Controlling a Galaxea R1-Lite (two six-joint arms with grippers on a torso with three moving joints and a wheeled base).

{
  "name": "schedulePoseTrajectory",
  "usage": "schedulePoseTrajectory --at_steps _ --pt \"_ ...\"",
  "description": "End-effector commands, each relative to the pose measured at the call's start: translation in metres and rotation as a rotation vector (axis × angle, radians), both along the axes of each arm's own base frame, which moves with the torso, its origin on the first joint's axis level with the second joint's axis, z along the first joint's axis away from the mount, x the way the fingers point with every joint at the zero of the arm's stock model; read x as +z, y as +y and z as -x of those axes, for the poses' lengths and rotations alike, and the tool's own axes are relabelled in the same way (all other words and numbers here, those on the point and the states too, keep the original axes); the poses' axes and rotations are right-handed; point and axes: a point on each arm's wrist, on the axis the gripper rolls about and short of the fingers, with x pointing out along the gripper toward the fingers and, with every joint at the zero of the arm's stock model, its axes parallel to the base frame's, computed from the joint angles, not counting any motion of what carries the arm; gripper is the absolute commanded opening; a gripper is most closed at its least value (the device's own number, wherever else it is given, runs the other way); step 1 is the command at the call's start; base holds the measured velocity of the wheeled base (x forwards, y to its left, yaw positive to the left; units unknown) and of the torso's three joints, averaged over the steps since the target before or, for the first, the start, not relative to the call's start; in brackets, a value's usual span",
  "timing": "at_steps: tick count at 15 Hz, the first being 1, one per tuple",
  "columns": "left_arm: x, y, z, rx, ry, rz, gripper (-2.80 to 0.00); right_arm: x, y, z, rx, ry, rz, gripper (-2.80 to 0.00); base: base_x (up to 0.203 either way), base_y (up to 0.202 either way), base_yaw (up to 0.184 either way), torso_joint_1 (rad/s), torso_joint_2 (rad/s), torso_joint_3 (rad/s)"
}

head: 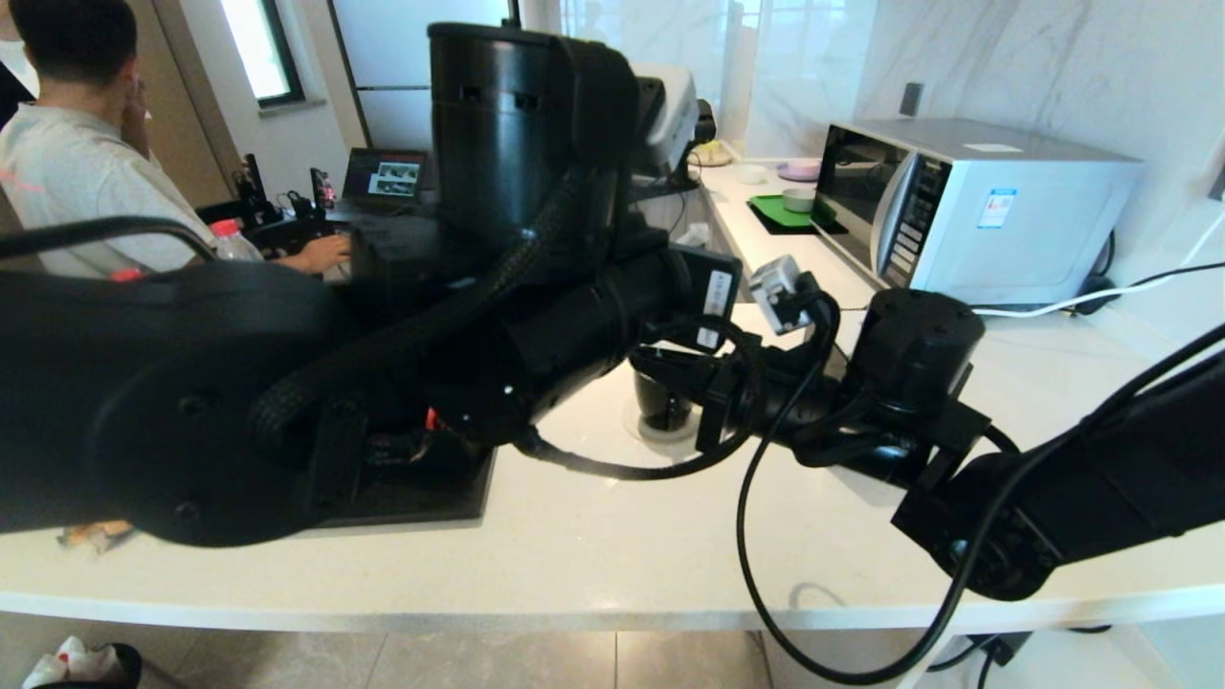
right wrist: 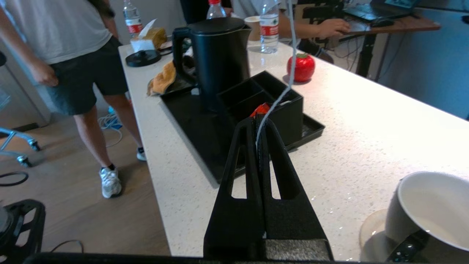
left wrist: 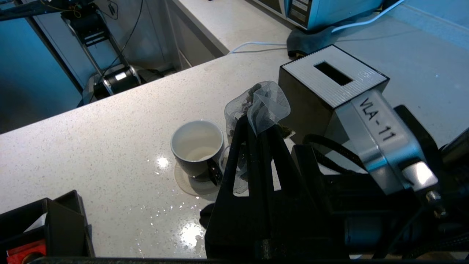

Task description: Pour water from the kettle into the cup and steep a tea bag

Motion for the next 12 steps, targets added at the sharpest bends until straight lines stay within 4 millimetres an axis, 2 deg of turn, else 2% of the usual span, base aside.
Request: schedulePoseTrajectory --at_steps 1,7,12 --pt "0.000 -0.001 0.002 0.015 -0.001 0.000 -2.80 0.007 -0.002 -0.004 -0.033 -0.019 -0.022 -2.80 0.000 0.000 0.000 0.000 0.00 0.000" --pt "-0.008 0.004 0.011 0.034 0.014 -0.025 -2.80 0.012 -0.014 -0.017 -0.099 -0.018 -0.044 -2.80 0.000 0.000 0.000 0.000 0.00 0.000" --pt "-0.019 0.008 0.013 0.065 0.040 -0.046 -2.80 0.013 -0.020 -0.019 -0.114 -0.022 -0.045 -2.80 0.000 0.000 0.000 0.000 0.00 0.000"
